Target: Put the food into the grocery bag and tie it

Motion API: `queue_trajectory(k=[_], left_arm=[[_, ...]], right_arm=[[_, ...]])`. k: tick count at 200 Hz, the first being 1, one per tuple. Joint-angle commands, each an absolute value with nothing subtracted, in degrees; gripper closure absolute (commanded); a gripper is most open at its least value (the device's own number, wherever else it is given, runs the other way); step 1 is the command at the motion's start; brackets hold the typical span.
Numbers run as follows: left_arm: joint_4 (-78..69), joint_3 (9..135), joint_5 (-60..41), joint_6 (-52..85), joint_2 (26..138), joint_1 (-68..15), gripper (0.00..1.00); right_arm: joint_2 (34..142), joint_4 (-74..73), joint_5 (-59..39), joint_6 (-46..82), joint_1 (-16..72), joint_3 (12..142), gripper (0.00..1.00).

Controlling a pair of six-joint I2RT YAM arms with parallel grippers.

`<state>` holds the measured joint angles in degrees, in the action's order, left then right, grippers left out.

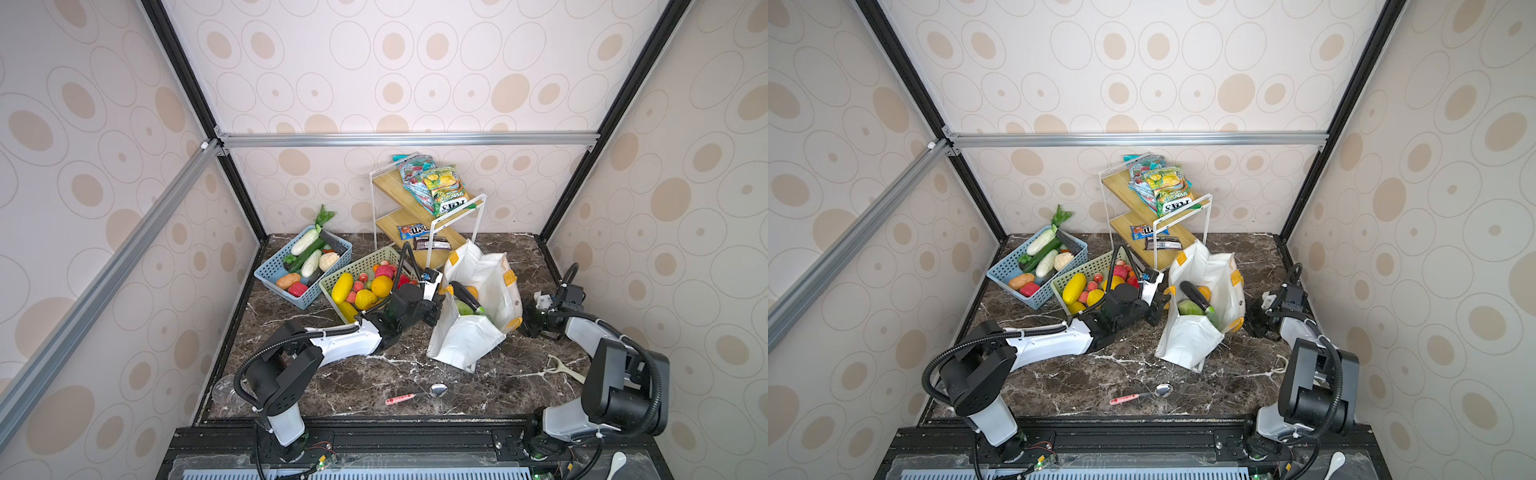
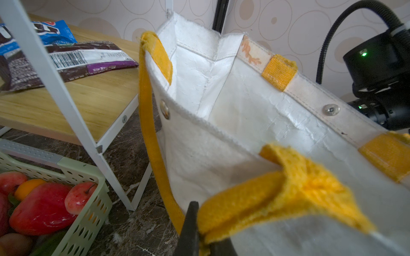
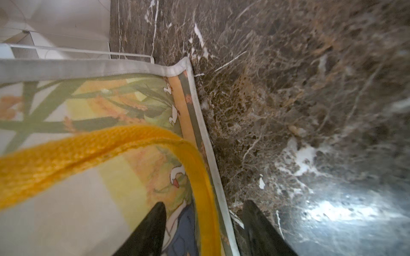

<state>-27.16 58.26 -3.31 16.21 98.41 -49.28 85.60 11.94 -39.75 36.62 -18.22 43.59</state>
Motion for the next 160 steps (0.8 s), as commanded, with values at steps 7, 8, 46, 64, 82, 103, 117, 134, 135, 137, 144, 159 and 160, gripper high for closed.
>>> queue_trajectory(k=[7,8,46,64,82,103,117,134,135,137,144,159,160], left_arm=[[-26.63,60.91,-2.81,15.20,98.77,-49.13,0.92],[-26.59,60.95,-2.81,15.20,98.78,-49.13,0.92],[-26.37,60.93,-2.46,15.64,98.79,-49.13,0.92],[-26.09,61.01,-2.22,15.81,98.79,-49.10,0.92],[-25.48,61.06,-1.74,15.98,98.70,-49.11,0.88],[-24.46,60.82,-1.06,16.33,98.02,-49.04,0.79],[-23.31,60.65,-0.67,16.80,97.41,-48.76,0.68],[-21.63,60.26,-0.89,17.98,96.48,-48.20,0.55],[-21.58,60.19,-0.93,18.00,96.40,-48.14,0.55],[-21.44,60.07,-1.00,18.17,96.19,-48.09,0.53],[-21.01,59.50,-1.50,19.00,95.47,-47.64,0.49],[-20.20,57.90,-3.32,20.93,93.65,-46.16,0.43],[-20.21,57.78,-3.55,21.05,93.45,-46.02,0.42]], right_arm=[[88.45,7.42,-41.94,37.94,-16.06,43.15,0.45],[88.52,7.36,-41.93,37.95,-16.03,43.15,0.45],[91.22,5.06,-42.35,39.05,-15.73,42.21,0.65],[90.99,6.58,-41.25,38.27,-15.73,42.43,0.75],[90.05,9.94,-39.50,36.95,-15.90,43.26,0.84],[88.04,17.66,-35.23,33.76,-16.88,45.64,0.89],[86.16,21.92,-33.15,32.19,-18.59,46.96,0.90],[83.64,25.66,-31.42,30.88,-21.13,48.42,0.90],[83.52,25.92,-31.31,30.82,-21.25,48.55,0.90],[83.33,26.30,-31.12,30.67,-21.57,48.77,0.90],[82.56,28.12,-30.20,29.95,-22.72,49.95,0.91],[81.83,31.56,-28.37,28.54,-24.26,52.79,0.91],[81.83,31.73,-28.20,28.51,-24.30,52.94,0.91]])
